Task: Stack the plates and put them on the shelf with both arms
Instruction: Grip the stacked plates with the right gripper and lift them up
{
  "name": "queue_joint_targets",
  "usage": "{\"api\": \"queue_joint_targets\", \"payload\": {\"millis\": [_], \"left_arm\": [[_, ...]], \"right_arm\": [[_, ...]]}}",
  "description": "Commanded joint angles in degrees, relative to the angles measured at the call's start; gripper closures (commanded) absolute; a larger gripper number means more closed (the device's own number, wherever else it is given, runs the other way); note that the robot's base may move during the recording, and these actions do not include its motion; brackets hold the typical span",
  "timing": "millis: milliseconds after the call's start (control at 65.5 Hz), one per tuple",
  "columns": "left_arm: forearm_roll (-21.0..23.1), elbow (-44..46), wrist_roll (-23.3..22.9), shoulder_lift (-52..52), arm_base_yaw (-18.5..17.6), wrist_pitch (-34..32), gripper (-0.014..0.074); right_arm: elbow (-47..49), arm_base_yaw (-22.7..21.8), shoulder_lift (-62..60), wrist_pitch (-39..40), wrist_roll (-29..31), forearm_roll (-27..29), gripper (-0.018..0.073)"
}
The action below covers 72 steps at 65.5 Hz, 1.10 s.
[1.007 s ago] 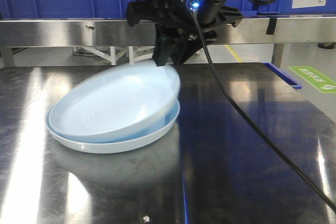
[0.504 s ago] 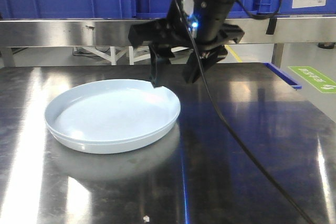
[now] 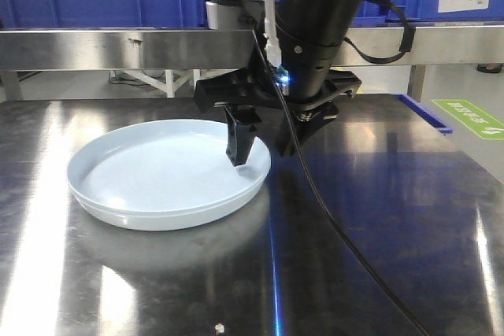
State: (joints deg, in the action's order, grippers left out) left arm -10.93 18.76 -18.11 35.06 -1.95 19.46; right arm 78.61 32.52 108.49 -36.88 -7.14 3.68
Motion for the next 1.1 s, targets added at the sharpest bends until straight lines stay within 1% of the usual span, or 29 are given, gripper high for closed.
{"api": "queue_joint_targets", "payload": {"millis": [0,61,92,107,137,153,168,229,244,290,305,397,504,611,702,778,931,1084], "left_arm": [[0.1,1.6,-0.4,0.2,-0.4,-4.5,0.0512],[0.1,1.6,-0.4,0.2,-0.4,-4.5,0.0512],[0.1,1.6,-0.4,0.2,-0.4,-4.5,0.0512],[0.1,1.6,-0.4,0.2,-0.4,-4.5,0.0512],[0.1,1.6,-0.4,0.2,-0.4,-4.5,0.0512],[0.1,1.6,-0.4,0.2,-0.4,-4.5,0.0512],[0.1,1.6,-0.4,0.2,-0.4,-4.5,0.0512],[0.1,1.6,-0.4,0.2,-0.4,-4.5,0.0512],[0.1,1.6,-0.4,0.2,-0.4,-4.5,0.0512],[0.1,1.6,-0.4,0.2,-0.4,-4.5,0.0512],[0.1,1.6,-0.4,0.2,-0.4,-4.5,0.0512],[0.1,1.6,-0.4,0.2,-0.4,-4.5,0.0512],[0.1,1.6,-0.4,0.2,-0.4,-4.5,0.0512],[0.1,1.6,-0.4,0.2,-0.4,-4.5,0.0512],[0.1,1.6,-0.4,0.2,-0.4,-4.5,0.0512],[0.1,1.6,-0.4,0.2,-0.4,-4.5,0.0512],[0.1,1.6,-0.4,0.2,-0.4,-4.5,0.0512],[0.1,1.6,-0.4,0.2,-0.4,-4.5,0.0512]], "right_arm": [[2.1,0.1,-2.6,1.8,0.4,0.2,0.0094],[2.1,0.1,-2.6,1.8,0.4,0.2,0.0137],[2.1,0.1,-2.6,1.8,0.4,0.2,0.019],[2.1,0.1,-2.6,1.8,0.4,0.2,0.0203],[2.1,0.1,-2.6,1.8,0.4,0.2,0.0283],[2.1,0.1,-2.6,1.8,0.4,0.2,0.0302],[2.1,0.1,-2.6,1.8,0.4,0.2,0.036],[2.1,0.1,-2.9,2.0,0.4,0.2,0.0531],[2.1,0.1,-3.1,2.2,0.4,0.2,0.0558],[2.1,0.1,-3.6,3.0,0.4,0.2,0.0507],[2.1,0.1,-3.8,3.4,0.4,0.2,0.0504],[2.1,0.1,-5.6,5.4,0.4,0.2,0.0538],[2.1,0.1,-8.8,8.4,0.4,-0.1,0.0533],[2.1,0.1,-12.9,10.6,0.4,-2.6,0.0533],[2.1,0.1,-16.4,10.8,0.4,-4.8,0.0533],[2.1,0.0,-18.9,10.6,0.4,-5.4,0.0533],[0.5,-1.5,-24.1,10.4,0.4,-5.4,0.0533],[-3.8,-3.9,-29.6,11.5,0.4,-5.4,0.0533]]}}
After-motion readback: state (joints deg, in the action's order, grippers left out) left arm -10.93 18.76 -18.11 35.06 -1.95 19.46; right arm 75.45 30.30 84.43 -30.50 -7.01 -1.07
